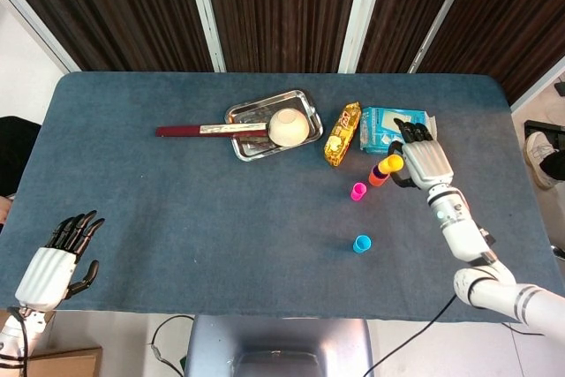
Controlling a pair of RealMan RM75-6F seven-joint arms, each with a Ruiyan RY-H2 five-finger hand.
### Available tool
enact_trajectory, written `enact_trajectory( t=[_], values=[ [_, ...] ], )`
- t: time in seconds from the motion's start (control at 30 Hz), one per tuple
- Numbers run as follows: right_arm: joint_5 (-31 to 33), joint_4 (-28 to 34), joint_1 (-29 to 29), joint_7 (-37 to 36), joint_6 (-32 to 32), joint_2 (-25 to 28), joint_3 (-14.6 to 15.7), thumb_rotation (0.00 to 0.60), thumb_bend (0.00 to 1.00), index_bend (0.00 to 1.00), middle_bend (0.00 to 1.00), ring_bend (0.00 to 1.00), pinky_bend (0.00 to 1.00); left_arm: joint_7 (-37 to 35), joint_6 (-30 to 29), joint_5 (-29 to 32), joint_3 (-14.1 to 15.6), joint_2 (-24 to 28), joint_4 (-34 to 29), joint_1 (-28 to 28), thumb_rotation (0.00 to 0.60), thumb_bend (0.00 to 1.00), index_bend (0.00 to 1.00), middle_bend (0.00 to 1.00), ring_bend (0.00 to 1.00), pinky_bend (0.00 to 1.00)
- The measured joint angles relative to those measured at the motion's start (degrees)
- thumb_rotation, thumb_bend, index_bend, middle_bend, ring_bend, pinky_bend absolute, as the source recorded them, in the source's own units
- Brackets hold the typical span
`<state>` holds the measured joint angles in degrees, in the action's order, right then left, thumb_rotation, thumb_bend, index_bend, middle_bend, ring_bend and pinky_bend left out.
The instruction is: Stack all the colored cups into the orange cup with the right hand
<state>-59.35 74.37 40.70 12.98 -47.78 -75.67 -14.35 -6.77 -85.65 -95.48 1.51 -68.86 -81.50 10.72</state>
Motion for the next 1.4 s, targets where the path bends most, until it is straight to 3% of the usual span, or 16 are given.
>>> enact_trajectory(
  t=[0.2, 0.7, 0.9, 0.97, 1.03, 1.23, 1.4],
  values=[
    [5.41, -4.47, 2.25, 3.59, 3.22, -2.54, 0.16, 0.600, 0.43, 0.56, 0.00, 0.00, 0.00, -0.21, -0.74, 0.14, -0.14, 0.31, 0.07, -0.32, 0.600, 0.50, 0.00, 0.00, 0.02, 0.11],
    [5.30, -9.86, 3.91, 2.19, 5.89, -6.38, 1.63, 0.600, 0.43, 0.53, 0.00, 0.00, 0.00, 0.98, -0.70, -0.03, 0.06, 0.02, -0.21, -0.51, 0.600, 0.50, 0.00, 0.00, 0.02, 0.11],
    [4.59, -10.90, 4.38, 1.56, 6.37, -7.51, 2.14, 0.600, 0.43, 0.38, 0.00, 0.00, 0.00, 0.88, -0.48, 0.22, -0.01, 0.08, -0.19, -0.47, 0.600, 0.50, 0.00, 0.00, 0.02, 0.11],
    [4.14, -10.68, 4.24, 1.31, 5.95, -7.40, 2.26, 0.600, 0.44, 0.26, 0.00, 0.00, 0.00, 0.72, -0.40, 0.32, -0.05, 0.13, -0.16, -0.45, 0.600, 0.50, 0.00, 0.00, 0.02, 0.11],
    [3.86, -10.15, 4.02, 1.09, 5.71, -7.06, 2.35, 0.600, 0.43, 0.18, 0.00, 0.00, 0.00, 0.52, -0.41, 0.38, -0.08, 0.19, -0.16, -0.45, 0.600, 0.50, 0.00, 0.00, 0.02, 0.11],
    [-0.04, -3.62, 1.70, -0.75, 1.98, -3.70, 3.22, 0.600, 0.43, 0.18, 0.00, 0.00, 0.00, 0.17, -0.96, 0.20, -0.09, 0.40, -0.20, -0.64, 0.600, 0.50, 0.00, 0.00, 0.02, 0.11],
    [-11.31, 8.02, -3.04, -4.05, -5.13, 2.45, 7.06, 0.600, 0.43, 0.19, 0.00, 0.00, 0.00, -0.02, -0.89, 0.17, -0.03, 0.46, -0.22, -0.68, 0.600, 0.50, 0.00, 0.00, 0.02, 0.11]
  ],
)
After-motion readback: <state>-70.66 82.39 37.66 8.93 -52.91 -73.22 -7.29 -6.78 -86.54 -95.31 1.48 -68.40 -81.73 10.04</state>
